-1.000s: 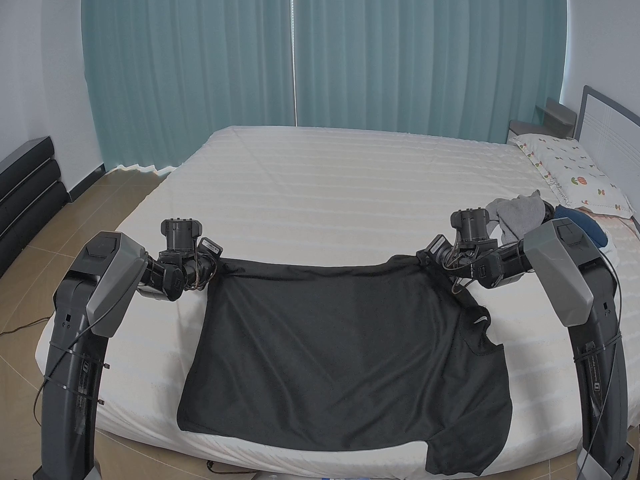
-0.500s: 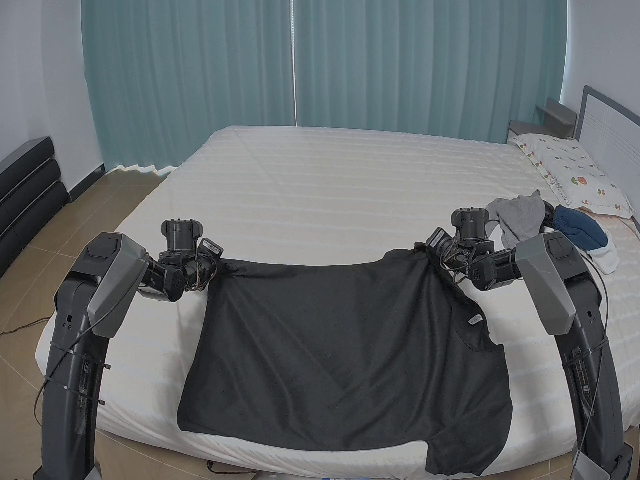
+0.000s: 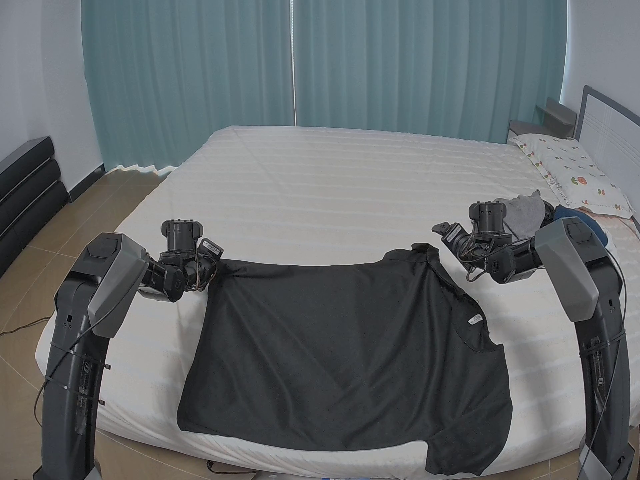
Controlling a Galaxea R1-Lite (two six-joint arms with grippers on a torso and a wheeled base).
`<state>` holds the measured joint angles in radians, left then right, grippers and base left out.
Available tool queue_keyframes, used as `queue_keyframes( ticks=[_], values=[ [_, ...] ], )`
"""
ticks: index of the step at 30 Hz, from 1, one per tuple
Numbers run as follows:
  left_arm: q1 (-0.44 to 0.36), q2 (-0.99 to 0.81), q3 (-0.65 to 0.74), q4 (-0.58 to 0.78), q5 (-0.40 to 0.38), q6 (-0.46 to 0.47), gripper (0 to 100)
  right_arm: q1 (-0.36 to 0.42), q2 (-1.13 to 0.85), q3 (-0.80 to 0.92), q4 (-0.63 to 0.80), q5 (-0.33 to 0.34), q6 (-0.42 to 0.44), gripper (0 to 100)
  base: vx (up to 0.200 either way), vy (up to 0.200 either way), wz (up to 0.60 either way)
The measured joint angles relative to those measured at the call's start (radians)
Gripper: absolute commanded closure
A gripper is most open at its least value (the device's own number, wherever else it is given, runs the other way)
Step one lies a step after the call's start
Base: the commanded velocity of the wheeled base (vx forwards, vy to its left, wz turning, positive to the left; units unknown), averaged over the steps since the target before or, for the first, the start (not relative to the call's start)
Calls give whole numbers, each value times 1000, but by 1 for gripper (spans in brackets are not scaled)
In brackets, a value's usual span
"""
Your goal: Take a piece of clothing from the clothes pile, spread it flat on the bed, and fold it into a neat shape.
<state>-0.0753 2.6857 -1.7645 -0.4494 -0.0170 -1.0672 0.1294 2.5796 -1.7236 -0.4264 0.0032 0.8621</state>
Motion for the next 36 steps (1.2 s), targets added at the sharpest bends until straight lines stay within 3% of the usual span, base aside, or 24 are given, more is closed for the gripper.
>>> queue_keyframes(
  ticks=[5,11,30,36],
  values=[
    [0,0,0,0,0,0,100,14,-78,110,3,70,30,0,0,0,0],
    [0,0,0,0,0,0,100,51,-113,155,15,85,35,0,0,0,0],
    [0,2,-1,0,0,0,100,102,-10,101,12,66,23,0,0,0,0],
    [0,2,-1,0,0,1,100,64,43,32,7,28,-47,0,0,0,0]
  ],
)
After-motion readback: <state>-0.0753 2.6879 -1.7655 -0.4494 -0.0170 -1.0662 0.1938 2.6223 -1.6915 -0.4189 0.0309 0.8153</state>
